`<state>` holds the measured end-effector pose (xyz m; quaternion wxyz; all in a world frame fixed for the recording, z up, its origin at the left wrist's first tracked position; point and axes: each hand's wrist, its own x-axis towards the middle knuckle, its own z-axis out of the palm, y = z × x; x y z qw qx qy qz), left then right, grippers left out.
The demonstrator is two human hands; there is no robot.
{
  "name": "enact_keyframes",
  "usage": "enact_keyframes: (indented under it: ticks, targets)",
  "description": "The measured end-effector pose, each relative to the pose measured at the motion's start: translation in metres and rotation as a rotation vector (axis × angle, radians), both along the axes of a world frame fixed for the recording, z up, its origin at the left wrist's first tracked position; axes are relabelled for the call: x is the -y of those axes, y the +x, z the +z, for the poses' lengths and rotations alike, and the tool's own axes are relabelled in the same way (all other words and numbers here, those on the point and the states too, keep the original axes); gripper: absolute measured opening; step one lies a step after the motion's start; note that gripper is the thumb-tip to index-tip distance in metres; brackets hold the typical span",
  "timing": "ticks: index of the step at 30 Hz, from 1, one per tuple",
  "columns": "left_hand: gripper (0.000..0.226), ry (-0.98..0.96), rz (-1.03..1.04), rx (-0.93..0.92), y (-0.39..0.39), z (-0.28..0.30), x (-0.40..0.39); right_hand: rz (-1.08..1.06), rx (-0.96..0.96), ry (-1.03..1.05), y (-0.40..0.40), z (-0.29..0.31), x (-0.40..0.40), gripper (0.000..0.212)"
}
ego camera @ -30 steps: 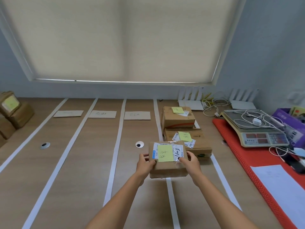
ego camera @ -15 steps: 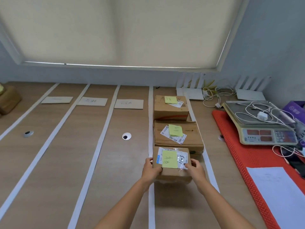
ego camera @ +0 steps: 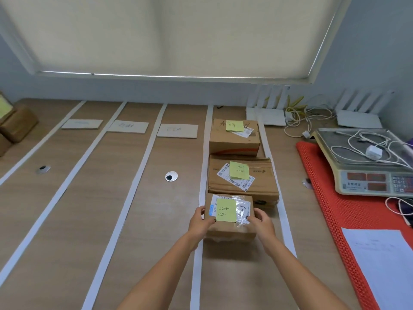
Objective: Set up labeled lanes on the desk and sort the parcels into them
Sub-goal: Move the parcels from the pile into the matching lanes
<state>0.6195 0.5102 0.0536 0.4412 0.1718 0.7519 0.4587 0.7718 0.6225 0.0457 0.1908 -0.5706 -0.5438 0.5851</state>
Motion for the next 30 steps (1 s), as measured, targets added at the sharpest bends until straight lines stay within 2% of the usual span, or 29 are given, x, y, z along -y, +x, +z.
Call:
enact_keyframes:
  ticks: [15, 19, 23, 30]
  targets:
    - [0.05, 0.012, -0.076, -0.006, -0.001, -0.002, 0.002, 0.066, 0.02, 0.048, 0.002, -0.001, 0.0, 0.046]
    - [0.058, 0.014, -0.111, -0.056, -0.01, 0.007, 0.004, 0.078, 0.098, 0.152, -0.002, 0.011, 0.001, 0.053]
    - [0.057, 0.022, -0.081, -0.143, -0.033, 0.021, 0.014, 0.184, 0.157, 0.271, -0.025, 0.029, 0.003, 0.058]
    - [0.054, 0.106, -0.11, -0.246, -0.098, 0.056, 0.049, 0.343, 0.087, 0.356, -0.089, 0.063, 0.05, 0.06]
